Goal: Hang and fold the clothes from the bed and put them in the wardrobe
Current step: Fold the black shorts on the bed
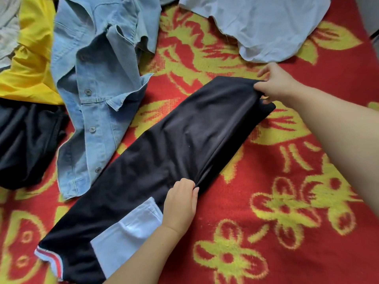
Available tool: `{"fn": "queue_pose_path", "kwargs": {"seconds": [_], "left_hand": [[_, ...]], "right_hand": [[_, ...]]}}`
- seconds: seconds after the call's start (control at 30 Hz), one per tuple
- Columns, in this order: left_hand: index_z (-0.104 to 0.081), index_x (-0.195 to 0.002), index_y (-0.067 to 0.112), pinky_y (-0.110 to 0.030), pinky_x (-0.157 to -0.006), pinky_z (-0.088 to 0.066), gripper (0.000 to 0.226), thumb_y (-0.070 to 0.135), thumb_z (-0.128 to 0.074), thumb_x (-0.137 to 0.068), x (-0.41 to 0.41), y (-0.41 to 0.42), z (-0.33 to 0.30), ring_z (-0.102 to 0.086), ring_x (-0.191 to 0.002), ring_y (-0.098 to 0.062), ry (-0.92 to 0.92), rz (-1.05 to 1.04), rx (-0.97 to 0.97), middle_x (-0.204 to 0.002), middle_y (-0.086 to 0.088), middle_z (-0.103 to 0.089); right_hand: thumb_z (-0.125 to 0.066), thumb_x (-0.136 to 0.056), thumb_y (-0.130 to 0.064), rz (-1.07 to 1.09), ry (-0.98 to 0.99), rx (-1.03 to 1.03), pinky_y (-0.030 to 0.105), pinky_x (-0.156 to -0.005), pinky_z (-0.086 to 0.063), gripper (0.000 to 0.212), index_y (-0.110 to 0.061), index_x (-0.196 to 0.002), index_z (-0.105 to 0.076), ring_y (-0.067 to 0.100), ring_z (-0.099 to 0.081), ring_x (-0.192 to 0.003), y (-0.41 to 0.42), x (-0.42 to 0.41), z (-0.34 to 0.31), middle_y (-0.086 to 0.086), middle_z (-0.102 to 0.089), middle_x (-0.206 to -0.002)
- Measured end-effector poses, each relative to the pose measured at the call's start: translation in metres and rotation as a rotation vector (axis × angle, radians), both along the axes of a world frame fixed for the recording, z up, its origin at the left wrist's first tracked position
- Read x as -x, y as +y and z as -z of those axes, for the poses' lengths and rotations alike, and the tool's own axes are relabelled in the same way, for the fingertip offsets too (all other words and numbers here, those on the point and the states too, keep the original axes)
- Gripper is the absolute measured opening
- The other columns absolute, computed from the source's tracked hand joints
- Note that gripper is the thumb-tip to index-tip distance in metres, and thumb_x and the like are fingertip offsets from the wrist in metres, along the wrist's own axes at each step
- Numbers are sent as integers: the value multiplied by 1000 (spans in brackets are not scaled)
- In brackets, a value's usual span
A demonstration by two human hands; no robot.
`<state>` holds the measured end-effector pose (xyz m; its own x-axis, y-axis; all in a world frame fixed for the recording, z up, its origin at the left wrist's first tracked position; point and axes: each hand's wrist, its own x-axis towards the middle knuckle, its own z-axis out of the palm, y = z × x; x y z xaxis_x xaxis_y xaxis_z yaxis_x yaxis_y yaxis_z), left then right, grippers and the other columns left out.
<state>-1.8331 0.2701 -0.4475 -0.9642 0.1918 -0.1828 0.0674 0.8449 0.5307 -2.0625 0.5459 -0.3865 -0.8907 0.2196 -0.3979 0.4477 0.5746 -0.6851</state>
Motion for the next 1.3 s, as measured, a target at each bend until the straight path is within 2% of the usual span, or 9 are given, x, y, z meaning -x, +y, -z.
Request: {"fn": "queue_pose_path", "kwargs": {"seconds": [0.23, 0.43, 0.53, 0.6, 0.7, 0.87, 1.1, 1.23, 1.3], "left_hand": [[-60, -73, 15, -32, -56, -48, 19, 17, -78, -71, -4, 0, 14, -53, -60, -21, 163, 287, 162, -73, 0, -54], [-53, -123, 23, -33, -90, -33, 37, 37, -54, -89, -8, -7, 24, -47, -101, -20, -33, 373, 197, -116, 1, -47], [-42, -139, 25, -27, -96, -27, 47, 35, -47, -94, -8, -18, 19, -42, -112, -17, -129, 387, 71, -130, 3, -42], [-45, -139, 19, -27, -98, -31, 45, 26, -49, -95, -3, -29, 6, -46, -115, -19, -133, 372, -50, -131, 0, -48], [-52, -134, 8, -30, -104, -32, 43, 11, -54, -92, 3, -68, -9, -49, -120, -25, -28, 282, -99, -131, -7, -55], [-37, -145, 9, -39, -115, -24, 57, 12, -54, -92, -7, -167, -13, -32, -138, -25, -23, 162, 147, -149, -11, -35], [-20, -150, 12, -44, -106, -30, 76, 27, -61, -87, -33, -300, -2, -27, -137, -31, -221, 6, 472, -149, -15, -28], [-36, -134, 10, -39, -86, -41, 56, 26, -63, -88, -23, -326, 9, -52, -116, -35, -395, -85, 251, -125, -15, -56], [-44, -124, 9, -33, -78, -39, 43, 25, -62, -89, -21, -331, 10, -57, -111, -33, -479, -110, 152, -118, -12, -61]], "right_hand": [[-49, -96, -11, -69, 151, -505, 40, -90, -38, 22, -3, -115, -53, 41, -49, -110, 13, -31, 25, 26, -50, -121], [-51, -96, -25, -80, 200, -543, 43, -116, -16, 56, -11, -147, -33, 34, -21, -143, -13, -61, 45, 19, -28, -152], [-48, -96, -29, -437, 314, -603, 52, -115, -13, 60, -17, -150, -27, 26, -14, -147, -58, -99, 54, 10, -21, -158], [-39, -99, -39, -705, 32, -674, 60, -114, -8, 63, -24, -154, -10, 20, -3, -149, -88, -128, 64, 4, -5, -162], [-29, -101, -45, -622, -242, -659, 63, -112, -3, 65, -27, -153, 5, 19, 9, -148, -124, -162, 65, 3, 13, -161], [-43, -93, -29, -692, 89, -518, 59, -116, -7, 72, -23, -154, -6, 21, 8, -149, -219, -260, 44, 5, 5, -162], [-59, -79, -14, -1194, -36, -473, 66, -105, 19, 95, -21, -154, -2, 30, 13, -147, -337, -409, 62, 14, 15, -158], [-82, -52, -13, -1005, 4, -599, 57, -104, -37, 92, -16, -139, -51, 23, -47, -132, -354, -403, 55, 10, -46, -145], [-88, -51, -6, -836, 74, -520, 48, -96, -49, 82, -11, -128, -61, 27, -58, -121, -360, -403, 57, 14, -58, -133]]}}
